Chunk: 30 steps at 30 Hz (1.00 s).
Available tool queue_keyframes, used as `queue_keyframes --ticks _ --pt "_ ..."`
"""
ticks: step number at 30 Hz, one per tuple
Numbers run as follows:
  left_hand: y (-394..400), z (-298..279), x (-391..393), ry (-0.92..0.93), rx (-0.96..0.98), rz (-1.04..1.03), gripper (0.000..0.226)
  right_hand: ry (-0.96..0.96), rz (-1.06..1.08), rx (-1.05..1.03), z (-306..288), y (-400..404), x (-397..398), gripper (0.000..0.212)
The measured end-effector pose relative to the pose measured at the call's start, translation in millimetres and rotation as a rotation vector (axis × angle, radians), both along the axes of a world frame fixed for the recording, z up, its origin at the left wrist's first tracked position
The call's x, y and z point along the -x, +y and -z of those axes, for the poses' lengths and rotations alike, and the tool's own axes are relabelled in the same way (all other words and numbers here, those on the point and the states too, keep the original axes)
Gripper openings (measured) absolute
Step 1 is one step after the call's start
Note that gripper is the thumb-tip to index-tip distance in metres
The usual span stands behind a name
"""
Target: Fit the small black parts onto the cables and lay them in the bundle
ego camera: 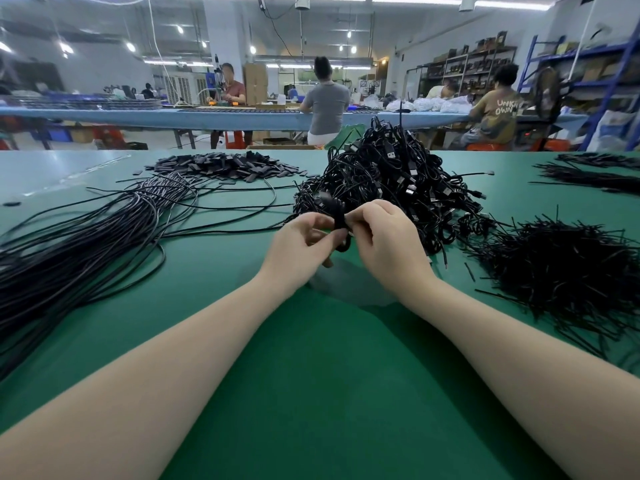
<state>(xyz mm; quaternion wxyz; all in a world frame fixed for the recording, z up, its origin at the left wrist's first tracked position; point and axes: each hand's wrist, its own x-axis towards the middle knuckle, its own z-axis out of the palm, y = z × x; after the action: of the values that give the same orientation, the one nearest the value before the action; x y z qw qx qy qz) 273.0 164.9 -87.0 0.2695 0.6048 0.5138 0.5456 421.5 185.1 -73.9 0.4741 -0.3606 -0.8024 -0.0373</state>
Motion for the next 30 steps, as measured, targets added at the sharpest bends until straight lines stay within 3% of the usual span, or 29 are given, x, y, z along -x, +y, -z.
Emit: queue_keyframes --ticks 5,9,15,19,22,27,30 --pt "0.3 -6.2 -1.6 -0.386 0.204 0.11 0.05 -0.064 0.007 -0.14 -2.0 -1.2 -2.7 0.006" --pt "0.7 -10.3 3.6 -0.472 0.225 0.088 0.038 -0.073 0.002 -0.156 -0.7 -0.9 0.4 0.006" --pt "-4.1 -2.6 1.4 -0.054 -0.049 0.039 0.028 -0.039 -0.007 -0.042 4.0 5.1 -3.0 0.008" --pt "-3.0 -1.2 8.0 0.062 -0.207 -0.068 0.04 -0.067 -0.01 -0.001 6.9 7.2 -3.7 0.011" --pt "-1.4 -2.1 12.0 0.319 -0.334 -0.2 0.043 -0.079 -0.014 0.027 7.6 7.5 -1.1 0.011" --pt "-1.1 -0.2 11.7 0.539 -0.434 -0.325 0.044 -0.096 -0.06 0.044 8.0 6.4 -1.5 0.012" --pt "-2.3 0.1 12.2 0.702 -0.485 -0.39 0.032 -0.087 -0.06 0.046 7.6 6.1 -2.6 0.013"
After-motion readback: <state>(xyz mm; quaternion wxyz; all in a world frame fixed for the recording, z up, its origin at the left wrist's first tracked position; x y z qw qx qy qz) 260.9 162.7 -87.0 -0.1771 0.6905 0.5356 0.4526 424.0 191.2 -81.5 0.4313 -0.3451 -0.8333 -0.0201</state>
